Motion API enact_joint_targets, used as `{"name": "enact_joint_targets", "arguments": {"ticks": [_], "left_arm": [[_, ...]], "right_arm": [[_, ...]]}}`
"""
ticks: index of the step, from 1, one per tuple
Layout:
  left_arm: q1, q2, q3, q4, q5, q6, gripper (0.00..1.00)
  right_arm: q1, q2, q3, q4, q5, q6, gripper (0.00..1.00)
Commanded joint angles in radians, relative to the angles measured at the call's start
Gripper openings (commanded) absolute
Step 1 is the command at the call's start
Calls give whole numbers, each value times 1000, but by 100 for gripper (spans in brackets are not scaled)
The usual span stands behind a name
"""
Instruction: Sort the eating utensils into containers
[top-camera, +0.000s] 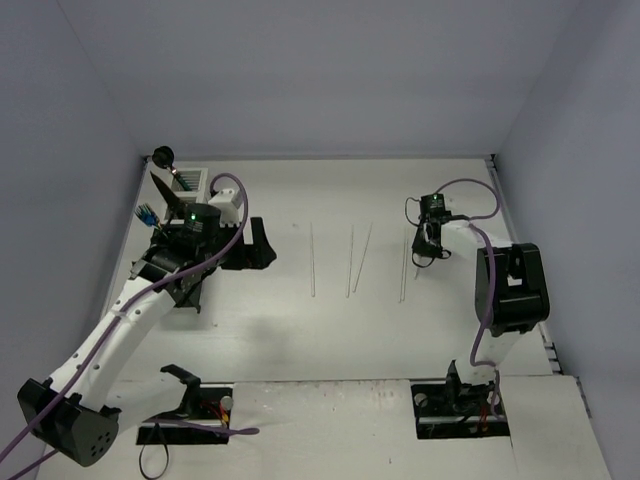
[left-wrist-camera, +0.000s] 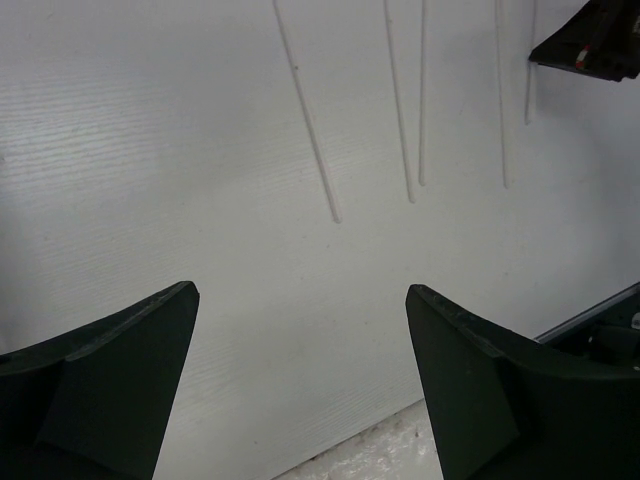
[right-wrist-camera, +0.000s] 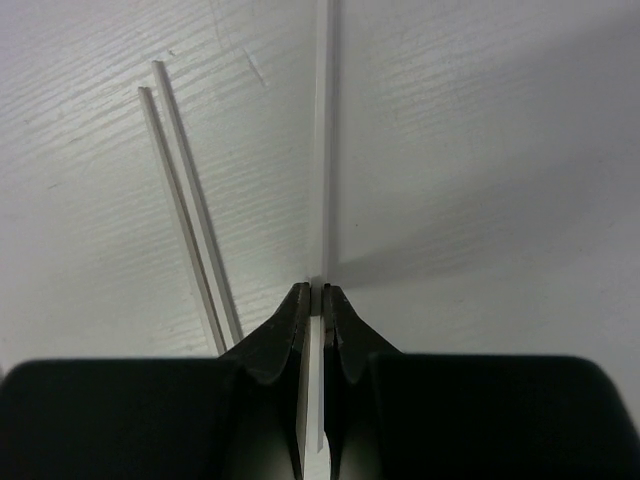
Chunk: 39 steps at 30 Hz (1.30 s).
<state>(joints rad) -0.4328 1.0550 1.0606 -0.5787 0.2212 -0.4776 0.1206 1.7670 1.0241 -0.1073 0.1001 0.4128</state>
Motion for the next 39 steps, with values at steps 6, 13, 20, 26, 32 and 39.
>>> {"name": "enact_joint_targets", "arguments": {"ticks": [6,13,20,26,32,39], "left_arm": [[-9,-19,200,125,168,-137,82],[-43,28,264,230,164,-201,82],[-133,45,274,318,19,-217,82],[-184,69,256,344,-65,-222,73],[-206,83,239,351,-100,-222,40],[-207,58,214,367,-141,-212,0]], "right_arm": [[294,-433,66,20,-127,-251,0],[588,-579,76,154,-263,-340,0],[719,-561,112,219,-277,-329,0],[758,-539,129,253,-272,-324,0],[765,-523,131,284,-278,-312,0],[769,-502,132,302,-284,-307,0]]}}
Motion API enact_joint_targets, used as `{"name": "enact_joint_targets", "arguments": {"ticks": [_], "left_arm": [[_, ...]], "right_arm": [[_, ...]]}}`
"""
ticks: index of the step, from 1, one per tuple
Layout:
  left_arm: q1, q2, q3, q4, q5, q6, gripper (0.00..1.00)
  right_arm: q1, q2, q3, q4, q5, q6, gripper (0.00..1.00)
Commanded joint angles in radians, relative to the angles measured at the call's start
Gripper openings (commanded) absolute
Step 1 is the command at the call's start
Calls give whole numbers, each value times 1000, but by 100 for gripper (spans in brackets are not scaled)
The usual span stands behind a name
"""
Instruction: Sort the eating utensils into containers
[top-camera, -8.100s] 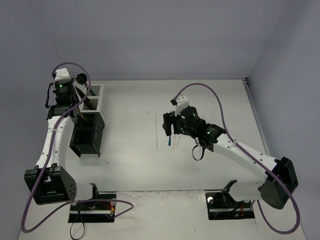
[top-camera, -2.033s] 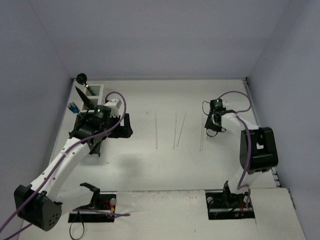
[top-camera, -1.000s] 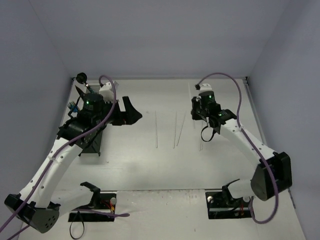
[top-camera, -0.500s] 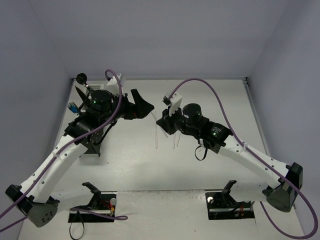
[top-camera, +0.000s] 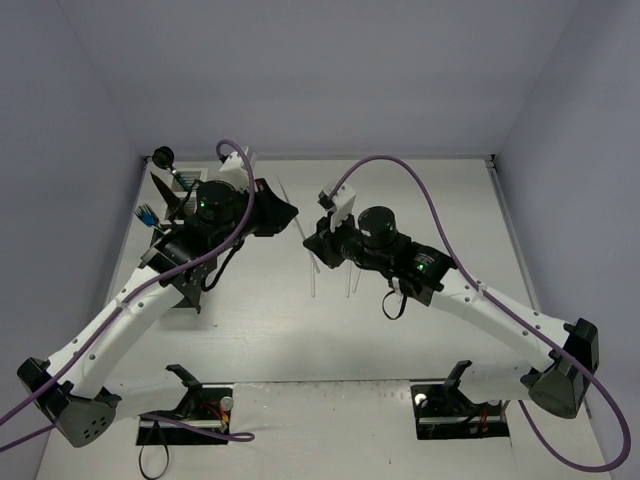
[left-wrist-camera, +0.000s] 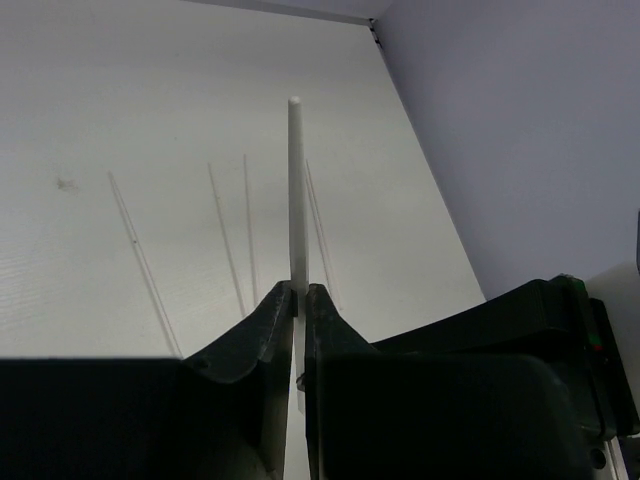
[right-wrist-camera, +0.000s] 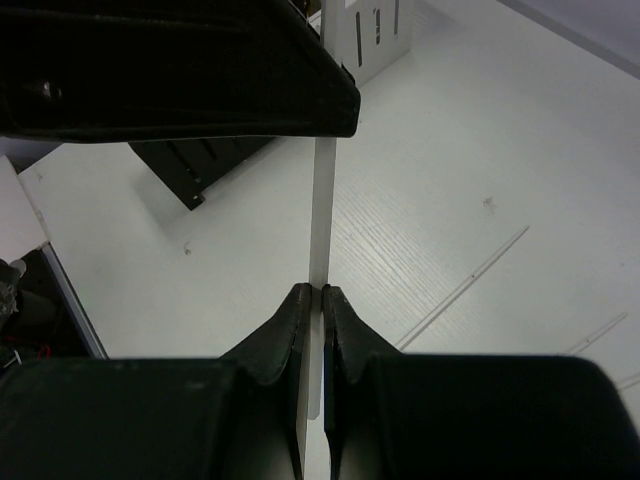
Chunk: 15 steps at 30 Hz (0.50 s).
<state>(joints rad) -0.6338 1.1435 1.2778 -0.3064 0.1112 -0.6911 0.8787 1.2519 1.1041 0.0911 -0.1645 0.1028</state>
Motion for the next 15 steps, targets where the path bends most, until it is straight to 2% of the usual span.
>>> {"name": "enact_joint_targets", "arguments": {"ticks": [1,3,6,8,11,14,15], "left_arm": [[-6,-34,-8,96,-36,2,0],[-6,-45,-20,95,-59,12,0],[-6,-80,-36,59,-134,40,0],[-3,-106,-32,-27,-242,109,0],[15,-160,-25,-128,-469,200,0],[95,-215,-26,-184,-627,256,0],[133,-228,-31,-202,-635,272,0]], "right_arm": [[11,16,53,105,-20,4,1],[9,21,53,108,-19,6,13],[9,22,52,108,7,11,51],[8,12,36,107,51,18,66],[-2,-14,5,105,139,29,76],[-32,-51,-58,103,211,55,79],[-47,-59,-75,102,216,64,79]]}}
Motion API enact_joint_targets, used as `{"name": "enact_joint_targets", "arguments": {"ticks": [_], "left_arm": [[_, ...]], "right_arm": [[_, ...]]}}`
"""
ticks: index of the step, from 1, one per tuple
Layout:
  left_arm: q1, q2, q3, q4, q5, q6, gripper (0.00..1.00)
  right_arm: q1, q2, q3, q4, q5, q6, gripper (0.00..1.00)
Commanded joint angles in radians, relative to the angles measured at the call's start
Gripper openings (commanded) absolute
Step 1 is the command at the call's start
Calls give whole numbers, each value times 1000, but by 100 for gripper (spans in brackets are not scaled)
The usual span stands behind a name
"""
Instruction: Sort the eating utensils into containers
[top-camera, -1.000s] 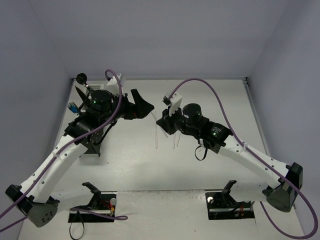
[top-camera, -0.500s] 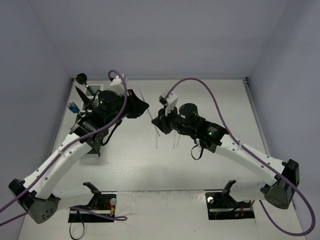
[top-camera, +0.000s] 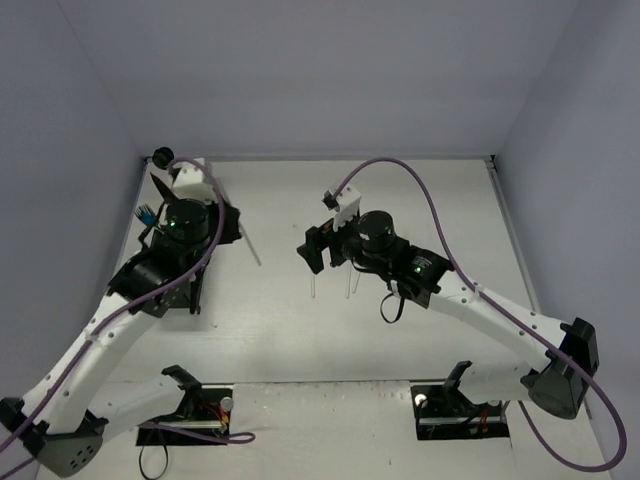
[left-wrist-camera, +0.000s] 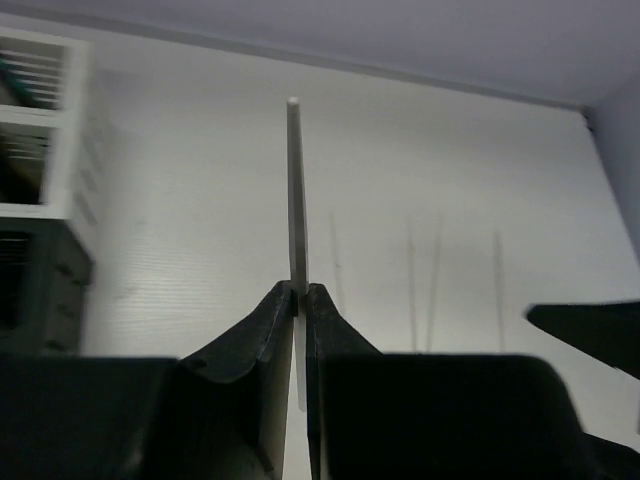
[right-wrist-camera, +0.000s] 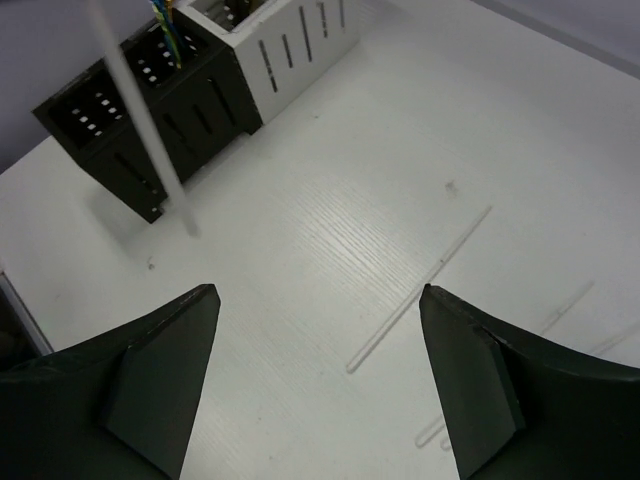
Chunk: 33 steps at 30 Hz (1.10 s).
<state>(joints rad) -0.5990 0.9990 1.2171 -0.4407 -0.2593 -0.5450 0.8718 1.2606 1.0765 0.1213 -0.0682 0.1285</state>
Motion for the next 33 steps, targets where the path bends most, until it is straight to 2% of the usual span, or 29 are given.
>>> {"name": "enact_joint_targets", "arguments": {"ticks": [1,5,10,15,22,24,28,30,33], "left_arm": [[153,-101,24,-81,-268,139,0],[375,-148,-27,-80,-250,184,0],[625,-130,-100,-29,-131,192,0],[753,-92,-167,52,-14,152,0],[771,-51,-315,194,-26,106,0],[776,-53,-339,212,-19,87,6],[777,-57,-338,196,7,78,27],[777,-71,-321,171,14,76,34],[775,-93,-283,110,57,76,50]], "right_arm": [[-61,-76,-68,70,123,47,79],[-146,-114,-140,67,99,82,80],[-185,-140,-196,55,114,85,80],[-196,-155,-223,38,123,78,80],[-217,-176,-270,23,204,65,80],[-225,-174,-278,20,240,82,80],[-258,-139,-282,-24,343,141,79],[-287,-105,-272,-57,379,180,79],[-361,-42,-265,-92,358,235,78]]}}
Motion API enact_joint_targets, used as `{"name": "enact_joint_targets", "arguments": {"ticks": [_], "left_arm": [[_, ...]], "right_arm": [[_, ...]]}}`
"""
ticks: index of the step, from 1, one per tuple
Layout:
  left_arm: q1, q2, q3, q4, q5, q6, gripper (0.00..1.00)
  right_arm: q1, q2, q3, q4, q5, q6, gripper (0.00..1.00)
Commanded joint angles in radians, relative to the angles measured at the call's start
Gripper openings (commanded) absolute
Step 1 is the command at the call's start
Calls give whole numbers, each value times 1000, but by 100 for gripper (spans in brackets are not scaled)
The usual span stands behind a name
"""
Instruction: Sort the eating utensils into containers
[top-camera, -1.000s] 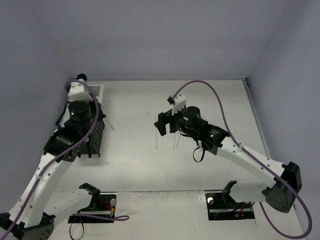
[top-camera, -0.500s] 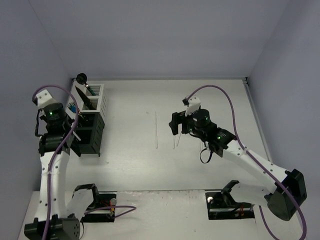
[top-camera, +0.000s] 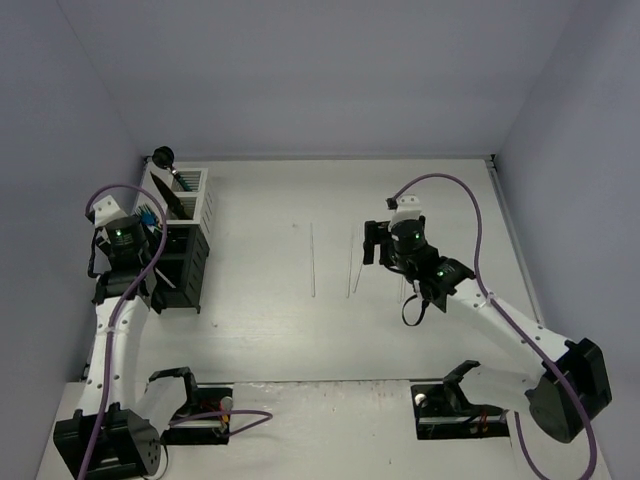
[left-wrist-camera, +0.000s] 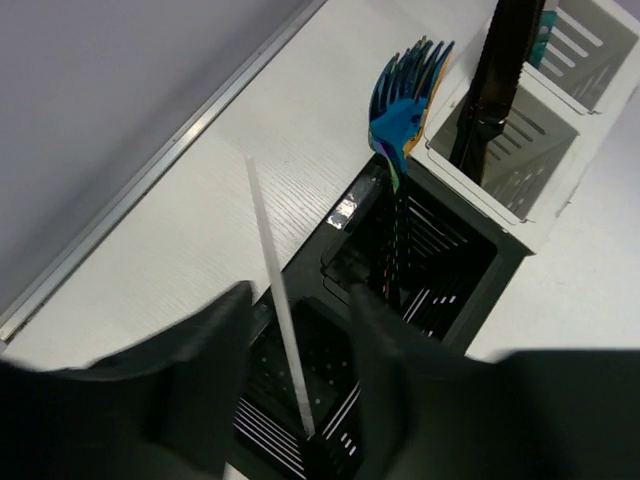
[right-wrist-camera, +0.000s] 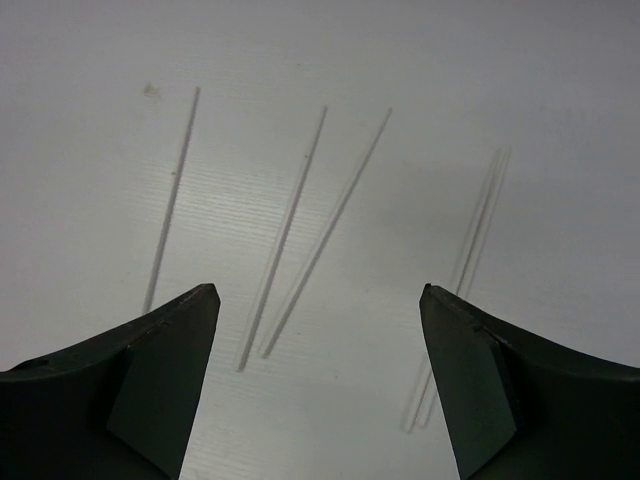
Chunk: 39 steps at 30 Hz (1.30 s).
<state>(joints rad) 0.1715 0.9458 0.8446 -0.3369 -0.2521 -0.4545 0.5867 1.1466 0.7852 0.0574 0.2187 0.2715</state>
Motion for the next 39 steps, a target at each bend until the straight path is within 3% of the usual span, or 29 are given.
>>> {"name": "enact_joint_targets", "arguments": {"ticks": [1,9,11,14,23,39], "left_arm": [[5,-49,110,-21,68,-13,55],[-1,-52,336,-273,359,5,77],[-10,-45,368,-305,507,2,79],[-56,-47,376,-327,599,-17,83],[-322,-52,340,-329,563,-56,83],[-553,33,353,-324,423,-74,83]], "right_arm": [[-100,89,24,-33,55,116,77],[-242,237,26,-54,-57,167,68],[-262,281,26,-54,-79,178,65],[-275,324,30,-55,-97,181,60],[-296,337,19,-56,-97,174,51],[-362,391,43,-56,-120,145,27]]}}
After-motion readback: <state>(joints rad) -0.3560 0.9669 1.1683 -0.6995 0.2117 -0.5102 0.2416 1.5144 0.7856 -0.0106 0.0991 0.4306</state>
